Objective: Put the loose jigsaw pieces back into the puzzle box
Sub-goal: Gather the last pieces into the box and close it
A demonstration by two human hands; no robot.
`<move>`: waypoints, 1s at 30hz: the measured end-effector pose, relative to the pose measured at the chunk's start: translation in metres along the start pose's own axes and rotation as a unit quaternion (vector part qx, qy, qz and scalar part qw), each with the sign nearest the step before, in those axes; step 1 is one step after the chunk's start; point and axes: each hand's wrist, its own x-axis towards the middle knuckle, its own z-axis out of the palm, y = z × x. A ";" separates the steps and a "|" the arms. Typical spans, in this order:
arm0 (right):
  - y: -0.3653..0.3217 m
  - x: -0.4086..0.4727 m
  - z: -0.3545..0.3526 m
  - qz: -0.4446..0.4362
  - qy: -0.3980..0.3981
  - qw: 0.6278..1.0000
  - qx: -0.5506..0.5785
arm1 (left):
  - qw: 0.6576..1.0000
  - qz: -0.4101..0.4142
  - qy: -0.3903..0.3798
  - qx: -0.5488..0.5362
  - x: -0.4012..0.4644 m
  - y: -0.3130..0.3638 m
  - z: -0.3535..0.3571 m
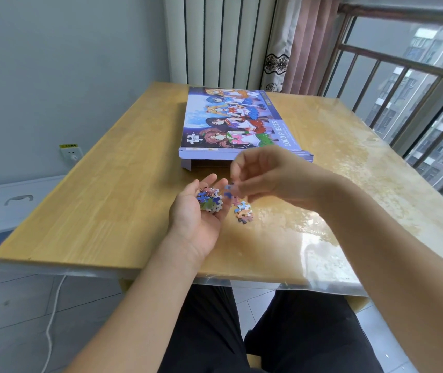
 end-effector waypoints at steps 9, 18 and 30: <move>0.016 0.006 -0.004 0.061 0.026 0.901 -0.428 | 0.999 0.005 0.015 -0.049 0.007 0.016 -0.009; 0.023 0.033 -0.007 0.047 -0.053 0.892 -0.447 | 0.999 0.012 0.021 -0.028 0.007 0.016 -0.008; 0.023 0.039 -0.010 0.076 -0.059 0.904 -0.417 | 1.000 0.009 0.015 -0.024 0.007 0.015 -0.008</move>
